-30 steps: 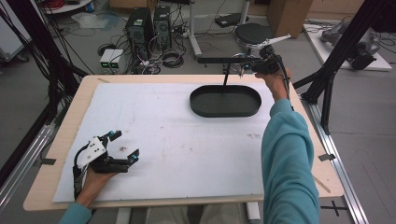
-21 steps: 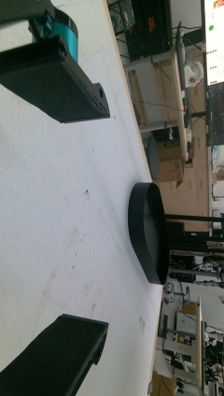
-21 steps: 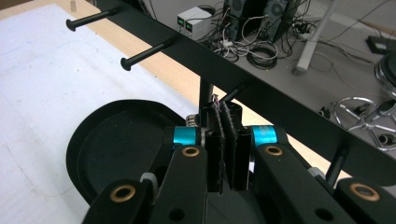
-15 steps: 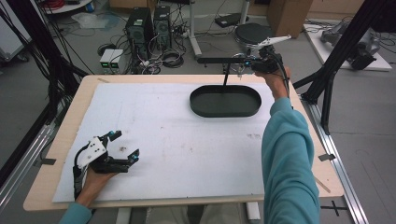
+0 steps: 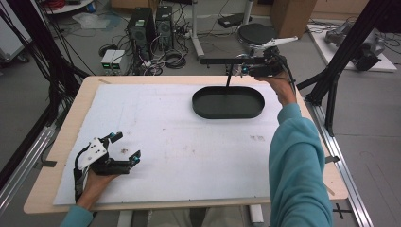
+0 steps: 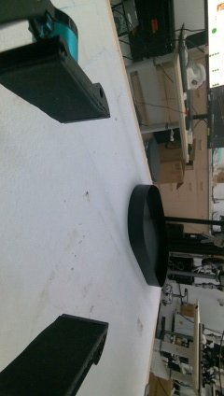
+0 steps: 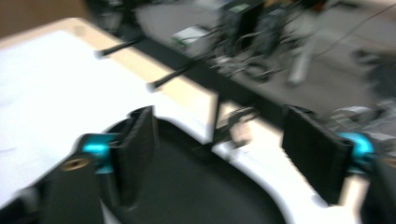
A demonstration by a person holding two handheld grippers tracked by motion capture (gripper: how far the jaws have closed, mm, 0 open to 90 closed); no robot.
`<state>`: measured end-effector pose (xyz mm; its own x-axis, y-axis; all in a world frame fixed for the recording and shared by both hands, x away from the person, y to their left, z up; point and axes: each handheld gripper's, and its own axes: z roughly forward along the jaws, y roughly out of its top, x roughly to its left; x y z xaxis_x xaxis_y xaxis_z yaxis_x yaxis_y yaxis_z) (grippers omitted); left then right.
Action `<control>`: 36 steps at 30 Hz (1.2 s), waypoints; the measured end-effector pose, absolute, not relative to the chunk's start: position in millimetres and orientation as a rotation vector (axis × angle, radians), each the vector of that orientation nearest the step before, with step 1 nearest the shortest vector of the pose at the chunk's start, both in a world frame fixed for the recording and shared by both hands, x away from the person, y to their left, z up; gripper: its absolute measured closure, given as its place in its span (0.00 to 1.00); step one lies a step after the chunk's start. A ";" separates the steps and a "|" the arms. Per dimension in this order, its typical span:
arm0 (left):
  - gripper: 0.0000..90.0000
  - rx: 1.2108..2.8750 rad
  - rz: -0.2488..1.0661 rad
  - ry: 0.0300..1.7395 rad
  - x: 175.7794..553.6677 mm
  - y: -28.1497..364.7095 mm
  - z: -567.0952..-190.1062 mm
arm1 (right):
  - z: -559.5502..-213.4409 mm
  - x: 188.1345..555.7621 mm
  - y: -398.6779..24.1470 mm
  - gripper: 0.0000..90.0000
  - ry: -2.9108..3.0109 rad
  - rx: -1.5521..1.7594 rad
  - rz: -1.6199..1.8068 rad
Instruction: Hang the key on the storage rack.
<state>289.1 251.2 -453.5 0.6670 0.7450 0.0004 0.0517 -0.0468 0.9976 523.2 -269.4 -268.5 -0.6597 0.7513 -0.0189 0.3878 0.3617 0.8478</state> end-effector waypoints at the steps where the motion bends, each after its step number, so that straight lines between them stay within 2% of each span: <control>1: 0.02 1.530 0.637 0.690 289.2 251.4 -453.6 | -268.3 519.7 -268.2 0.15 2.254 0.995 1.232; 2: 0.02 1.526 0.635 0.692 289.4 251.4 -453.6 | -268.0 516.0 -267.6 0.10 2.291 0.994 1.245; 5: 0.02 1.528 0.634 0.692 289.2 251.7 -453.5 | -267.9 494.6 -269.5 0.08 2.301 0.947 1.344; 7: 0.02 1.527 0.632 0.689 289.5 251.7 -453.5 | -270.2 477.5 -273.9 0.02 2.263 0.929 1.425; 14: 0.02 1.528 0.623 0.691 290.2 252.5 -453.4 | -290.9 409.1 -288.3 0.02 2.167 0.854 1.517; 22: 0.02 1.532 0.629 0.690 289.6 251.7 -453.3 | -341.9 349.5 -303.2 0.02 1.997 0.825 1.597; 29: 0.02 1.535 0.638 0.684 289.0 251.3 -453.3 | -397.6 325.0 -307.7 0.02 1.924 0.859 1.602; 36: 0.02 1.532 0.657 0.674 287.4 250.6 -453.6 | -422.1 315.4 -307.4 0.02 1.887 0.832 1.610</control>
<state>287.4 250.6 -453.6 0.6642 0.7473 0.0163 0.0352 -0.0530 0.9980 315.4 -307.4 -422.1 -0.6765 0.7365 0.0033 0.1195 0.1053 0.9872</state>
